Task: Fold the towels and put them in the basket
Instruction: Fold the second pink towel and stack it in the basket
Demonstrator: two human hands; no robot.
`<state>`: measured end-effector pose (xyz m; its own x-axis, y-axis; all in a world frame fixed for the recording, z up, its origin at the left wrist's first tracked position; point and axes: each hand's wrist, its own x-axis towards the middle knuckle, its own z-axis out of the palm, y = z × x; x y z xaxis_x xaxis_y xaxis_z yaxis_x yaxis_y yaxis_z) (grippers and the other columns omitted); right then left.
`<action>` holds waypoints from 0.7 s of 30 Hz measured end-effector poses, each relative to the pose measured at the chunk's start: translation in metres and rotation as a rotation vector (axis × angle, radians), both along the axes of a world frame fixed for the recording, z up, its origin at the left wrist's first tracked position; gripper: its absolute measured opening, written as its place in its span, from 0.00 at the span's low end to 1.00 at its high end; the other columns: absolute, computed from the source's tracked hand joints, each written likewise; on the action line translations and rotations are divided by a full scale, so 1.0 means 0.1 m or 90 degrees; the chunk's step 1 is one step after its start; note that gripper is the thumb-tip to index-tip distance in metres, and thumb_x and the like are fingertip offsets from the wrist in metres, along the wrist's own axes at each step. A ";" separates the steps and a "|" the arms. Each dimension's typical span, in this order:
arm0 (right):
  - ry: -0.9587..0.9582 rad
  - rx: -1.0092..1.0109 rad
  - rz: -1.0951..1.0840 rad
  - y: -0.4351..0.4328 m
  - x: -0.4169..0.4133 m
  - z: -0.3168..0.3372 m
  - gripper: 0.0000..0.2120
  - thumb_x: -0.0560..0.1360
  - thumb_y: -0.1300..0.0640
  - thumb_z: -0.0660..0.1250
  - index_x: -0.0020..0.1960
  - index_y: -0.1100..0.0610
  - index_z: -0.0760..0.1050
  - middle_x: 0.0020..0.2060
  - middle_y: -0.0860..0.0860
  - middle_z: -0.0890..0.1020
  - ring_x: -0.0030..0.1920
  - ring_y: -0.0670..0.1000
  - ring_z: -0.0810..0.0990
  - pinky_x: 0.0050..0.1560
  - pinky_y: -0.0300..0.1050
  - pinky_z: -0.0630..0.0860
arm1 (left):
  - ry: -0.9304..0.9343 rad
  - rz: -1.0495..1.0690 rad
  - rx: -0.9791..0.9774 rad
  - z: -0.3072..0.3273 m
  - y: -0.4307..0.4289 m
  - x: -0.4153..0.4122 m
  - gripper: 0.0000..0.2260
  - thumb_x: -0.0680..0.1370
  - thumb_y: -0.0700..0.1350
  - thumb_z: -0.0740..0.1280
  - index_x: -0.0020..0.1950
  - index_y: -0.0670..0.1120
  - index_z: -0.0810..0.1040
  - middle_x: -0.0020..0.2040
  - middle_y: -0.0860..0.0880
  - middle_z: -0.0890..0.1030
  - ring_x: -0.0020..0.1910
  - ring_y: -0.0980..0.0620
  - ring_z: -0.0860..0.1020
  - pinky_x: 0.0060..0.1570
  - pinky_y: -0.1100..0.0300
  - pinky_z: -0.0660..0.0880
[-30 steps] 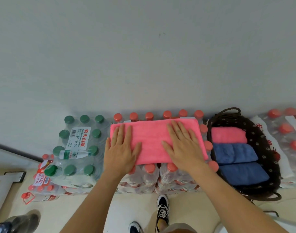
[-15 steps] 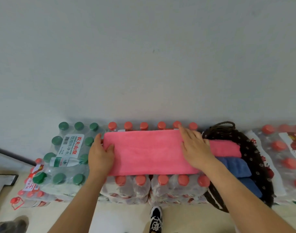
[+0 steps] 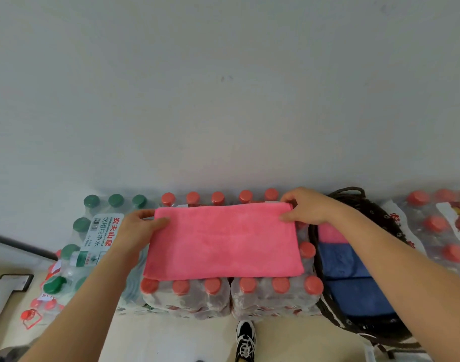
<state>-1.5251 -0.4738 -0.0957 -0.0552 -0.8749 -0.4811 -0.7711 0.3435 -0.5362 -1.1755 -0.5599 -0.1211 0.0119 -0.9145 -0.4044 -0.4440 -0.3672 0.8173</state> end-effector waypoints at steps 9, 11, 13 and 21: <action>-0.303 -0.075 -0.234 -0.01 -0.11 0.42 0.06 0.72 0.65 0.72 0.44 0.58 0.77 0.35 0.52 0.81 0.28 0.45 0.78 0.24 0.35 0.71 | 0.166 -0.058 -0.026 0.67 -0.22 0.03 0.09 0.69 0.41 0.74 0.49 0.42 0.83 0.26 0.52 0.67 0.23 0.56 0.59 0.23 0.65 0.57; -0.454 -0.158 -0.309 0.06 -0.11 0.65 0.08 0.71 0.69 0.70 0.45 0.59 0.76 0.38 0.55 0.82 0.34 0.48 0.83 0.33 0.36 0.80 | 0.272 -0.055 -0.108 0.95 -0.20 0.01 0.05 0.71 0.38 0.71 0.45 0.44 0.83 0.26 0.51 0.71 0.23 0.56 0.65 0.22 0.67 0.64; -0.504 -0.271 -0.347 0.17 -0.10 0.80 0.10 0.70 0.72 0.69 0.45 0.60 0.75 0.40 0.57 0.83 0.42 0.52 0.85 0.45 0.40 0.82 | 0.345 -0.051 -0.175 1.12 -0.12 0.02 0.10 0.74 0.34 0.67 0.43 0.46 0.84 0.30 0.49 0.79 0.29 0.54 0.76 0.30 0.67 0.74; -0.212 -0.227 -0.243 0.98 0.35 -0.10 0.15 0.68 0.73 0.71 0.38 0.53 0.79 0.43 0.45 0.85 0.47 0.39 0.82 0.54 0.44 0.80 | 0.213 -0.019 -0.036 0.40 0.45 0.22 0.10 0.78 0.47 0.64 0.49 0.44 0.83 0.45 0.41 0.85 0.44 0.45 0.84 0.41 0.55 0.79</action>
<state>-1.4901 -0.3761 -0.1059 -0.2936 -0.9331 -0.2077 -0.4003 0.3173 -0.8597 -1.1531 -0.5153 -0.0809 -0.1399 -0.9334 -0.3306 -0.1573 -0.3087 0.9381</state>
